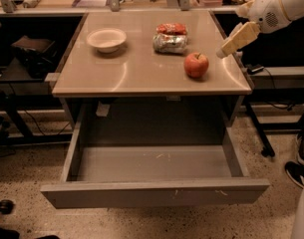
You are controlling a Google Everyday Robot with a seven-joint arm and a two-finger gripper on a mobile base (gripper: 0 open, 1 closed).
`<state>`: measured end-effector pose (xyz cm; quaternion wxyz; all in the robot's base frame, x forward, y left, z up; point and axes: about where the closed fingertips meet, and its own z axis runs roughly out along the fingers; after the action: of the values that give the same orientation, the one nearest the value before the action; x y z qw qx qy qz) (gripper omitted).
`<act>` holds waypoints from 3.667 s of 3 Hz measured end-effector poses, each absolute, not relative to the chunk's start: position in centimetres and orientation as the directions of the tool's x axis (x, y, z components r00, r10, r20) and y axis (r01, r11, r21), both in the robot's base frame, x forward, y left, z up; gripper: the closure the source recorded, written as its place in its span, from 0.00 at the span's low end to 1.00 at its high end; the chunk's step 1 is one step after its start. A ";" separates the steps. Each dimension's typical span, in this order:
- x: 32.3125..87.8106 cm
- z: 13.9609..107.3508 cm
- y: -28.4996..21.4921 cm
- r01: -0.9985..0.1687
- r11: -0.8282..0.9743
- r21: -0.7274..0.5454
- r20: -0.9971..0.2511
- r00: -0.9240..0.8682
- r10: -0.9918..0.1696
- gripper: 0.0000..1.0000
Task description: Place apple into top drawer
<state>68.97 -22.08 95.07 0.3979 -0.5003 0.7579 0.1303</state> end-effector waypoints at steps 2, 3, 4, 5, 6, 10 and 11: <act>74.2 93.4 -24.0 -0.785 0.601 -0.150 -0.829 -0.232 -0.510 0.00; 73.7 91.8 -23.6 -0.803 0.586 -0.106 -0.837 -0.246 -0.488 0.00; 72.3 90.1 -22.8 -0.830 0.554 -0.064 -0.848 -0.247 -0.468 0.00; 70.8 86.5 -19.0 -0.880 0.474 0.032 -0.862 -0.264 -0.432 0.00; 70.8 86.5 -19.0 -0.880 0.474 0.032 -0.862 -0.264 -0.432 0.00; 72.1 83.3 -16.6 -0.906 0.415 0.081 -0.860 -0.274 -0.430 0.00; 72.1 83.2 -16.6 -0.906 0.415 0.081 -0.860 -0.274 -0.430 0.18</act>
Offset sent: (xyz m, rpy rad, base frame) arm 0.0424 -0.0188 -0.0111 0.1308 -0.0309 -0.1163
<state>72.05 -16.63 83.25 0.3994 -0.4513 0.7403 0.2980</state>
